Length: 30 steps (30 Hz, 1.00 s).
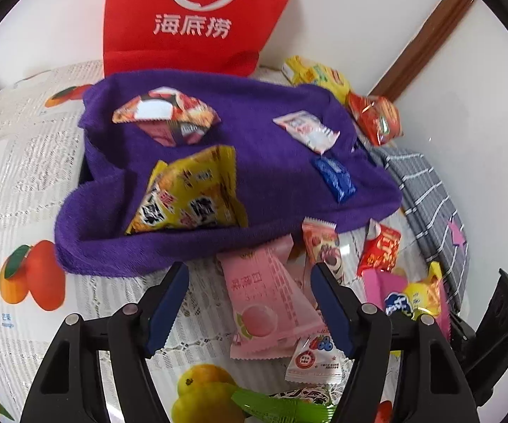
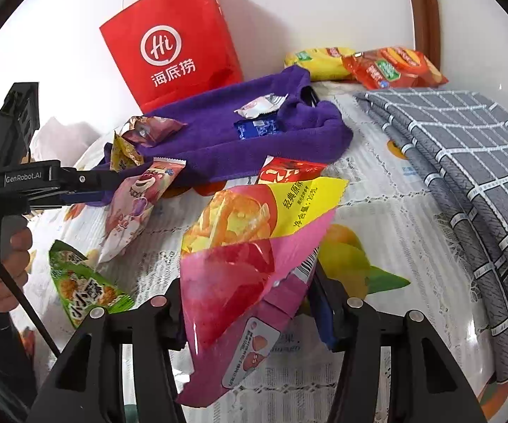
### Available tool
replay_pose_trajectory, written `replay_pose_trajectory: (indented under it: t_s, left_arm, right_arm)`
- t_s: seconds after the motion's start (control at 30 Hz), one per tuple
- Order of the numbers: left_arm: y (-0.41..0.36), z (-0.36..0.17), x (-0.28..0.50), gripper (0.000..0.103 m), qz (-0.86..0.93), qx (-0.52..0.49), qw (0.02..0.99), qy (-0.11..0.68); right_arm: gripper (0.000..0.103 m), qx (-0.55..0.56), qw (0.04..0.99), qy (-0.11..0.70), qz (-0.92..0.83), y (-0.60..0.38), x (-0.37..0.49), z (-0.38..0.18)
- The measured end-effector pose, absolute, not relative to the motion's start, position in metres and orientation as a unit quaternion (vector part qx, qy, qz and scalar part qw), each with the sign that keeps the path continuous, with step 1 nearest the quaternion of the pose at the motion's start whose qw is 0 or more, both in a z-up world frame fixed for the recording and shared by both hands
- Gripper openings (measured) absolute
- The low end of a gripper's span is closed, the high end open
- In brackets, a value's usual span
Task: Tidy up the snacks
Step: 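Grasp the pink-yellow chip bag with the right tool while the left tool grasps the pink peach packet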
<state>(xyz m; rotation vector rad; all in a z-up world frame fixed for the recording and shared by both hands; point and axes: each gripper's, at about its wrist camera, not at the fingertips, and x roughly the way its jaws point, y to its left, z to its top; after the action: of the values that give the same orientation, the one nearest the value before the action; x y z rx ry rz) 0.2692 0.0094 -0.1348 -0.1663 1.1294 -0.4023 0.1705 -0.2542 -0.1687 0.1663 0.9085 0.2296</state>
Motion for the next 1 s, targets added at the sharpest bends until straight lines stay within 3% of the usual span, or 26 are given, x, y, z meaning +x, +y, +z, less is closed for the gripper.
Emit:
replay_pose_trajectory:
  t_s: [0.2, 0.4, 0.53, 0.77, 1.0]
  left_arm:
    - [0.004, -0.153, 0.274, 0.060, -0.200, -0.104, 0.797, 0.560]
    - [0.001, -0.158, 0.274, 0.043, -0.202, -0.120, 0.796, 0.557]
    - [0.005, -0.150, 0.272, 0.038, -0.201, -0.124, 0.806, 0.542]
    - [0.009, -0.120, 0.261, 0.037, -0.216, -0.115, 0.836, 0.492]
    - [0.023, -0.102, 0.258, 0.037, -0.225, -0.140, 0.847, 0.461]
  right_arm:
    - [0.054, 0.057, 0.887, 0.445, 0.107, -0.247, 0.174, -0.170]
    - [0.054, 0.076, 0.884, 0.446, 0.115, -0.252, 0.174, -0.171]
    - [0.049, 0.080, 0.886, 0.441, 0.118, -0.252, 0.173, -0.170]
    - [0.047, 0.077, 0.887, 0.442, 0.113, -0.250, 0.165, -0.162]
    - [0.047, 0.103, 0.900, 0.405, 0.129, -0.255, 0.165, -0.115]
